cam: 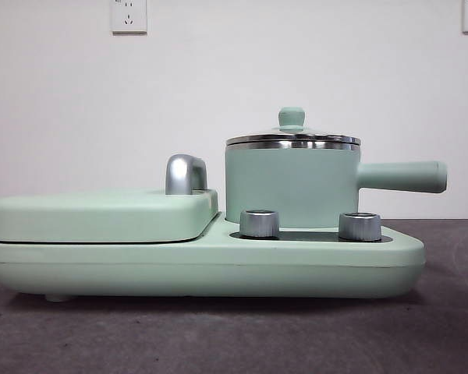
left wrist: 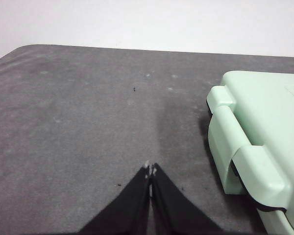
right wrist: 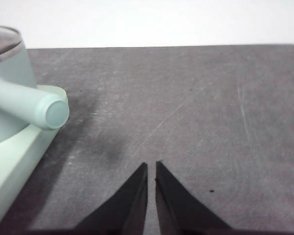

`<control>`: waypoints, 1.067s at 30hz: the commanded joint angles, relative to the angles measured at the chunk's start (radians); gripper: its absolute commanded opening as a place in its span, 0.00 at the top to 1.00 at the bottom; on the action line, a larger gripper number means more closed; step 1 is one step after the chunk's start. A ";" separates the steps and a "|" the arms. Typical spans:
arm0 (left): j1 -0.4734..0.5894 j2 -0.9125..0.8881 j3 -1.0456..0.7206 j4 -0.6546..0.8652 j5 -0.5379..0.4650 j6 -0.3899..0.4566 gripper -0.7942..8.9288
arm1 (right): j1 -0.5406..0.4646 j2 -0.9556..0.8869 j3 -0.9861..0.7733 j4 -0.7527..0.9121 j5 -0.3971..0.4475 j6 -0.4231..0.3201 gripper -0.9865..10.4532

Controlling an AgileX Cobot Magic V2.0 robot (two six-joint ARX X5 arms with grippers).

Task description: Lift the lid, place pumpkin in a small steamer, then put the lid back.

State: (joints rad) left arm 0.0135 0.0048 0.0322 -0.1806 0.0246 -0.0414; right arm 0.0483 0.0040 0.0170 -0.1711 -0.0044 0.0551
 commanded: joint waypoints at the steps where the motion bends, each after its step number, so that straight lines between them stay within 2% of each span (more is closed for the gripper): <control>1: -0.001 -0.002 -0.019 -0.006 0.000 0.003 0.91 | -0.008 0.000 -0.006 -0.005 0.002 -0.059 0.89; 32: -0.001 -0.002 -0.019 -0.006 0.000 0.003 0.91 | -0.013 0.000 -0.006 0.017 0.002 -0.059 0.89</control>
State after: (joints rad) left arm 0.0135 0.0048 0.0322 -0.1806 0.0246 -0.0414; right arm 0.0372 0.0044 0.0166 -0.1661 -0.0032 0.0032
